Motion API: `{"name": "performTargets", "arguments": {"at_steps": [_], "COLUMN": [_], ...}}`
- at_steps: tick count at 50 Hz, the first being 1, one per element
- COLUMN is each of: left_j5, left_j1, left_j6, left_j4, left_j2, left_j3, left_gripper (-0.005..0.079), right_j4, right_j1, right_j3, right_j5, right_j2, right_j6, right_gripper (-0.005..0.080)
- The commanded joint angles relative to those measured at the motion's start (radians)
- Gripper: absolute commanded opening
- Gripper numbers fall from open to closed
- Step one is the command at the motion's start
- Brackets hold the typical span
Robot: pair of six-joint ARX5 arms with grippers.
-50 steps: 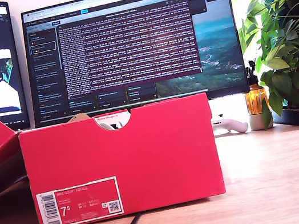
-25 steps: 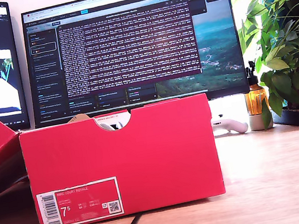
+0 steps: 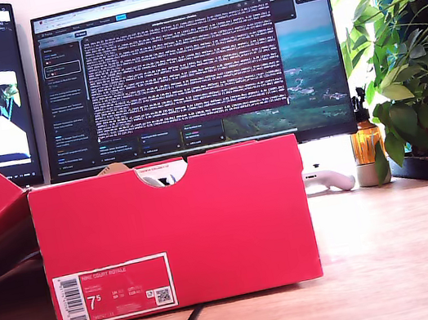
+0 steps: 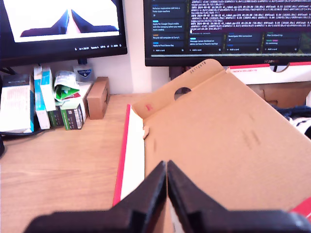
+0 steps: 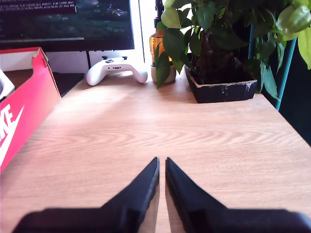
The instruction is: Pack the blue shoes by picking the first shoe and placing it inside the red shoebox, left side, then picking and rotating the second shoe and placing it in the shoebox
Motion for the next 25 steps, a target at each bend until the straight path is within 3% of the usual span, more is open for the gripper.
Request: {"name": "performTargets", "arguments": {"at_steps": [1,16,25], "left_j5": [0.001,0.000,0.001], "left_j1": [0.002,0.002,0.002], "left_j6": [-0.008,-0.060,-0.084], "left_j4": [-0.016,-0.185,-0.192], "left_j2": [-0.009,-0.009,-0.009], "left_j3": [-0.006,-0.006,-0.005], "left_gripper": [-0.0016,-0.0016,-0.0016], "right_j4": [0.008,0.009,0.009], "right_j1": [0.005,0.004,0.004], "right_j3": [-0.007,-0.007,-0.007], "right_j5": [-0.003,-0.002,-0.002], "right_j2": [-0.006,-0.006,-0.006], "right_j6": [0.005,0.005,0.005], "right_gripper": [-0.0010,-0.0010,-0.0010]}}
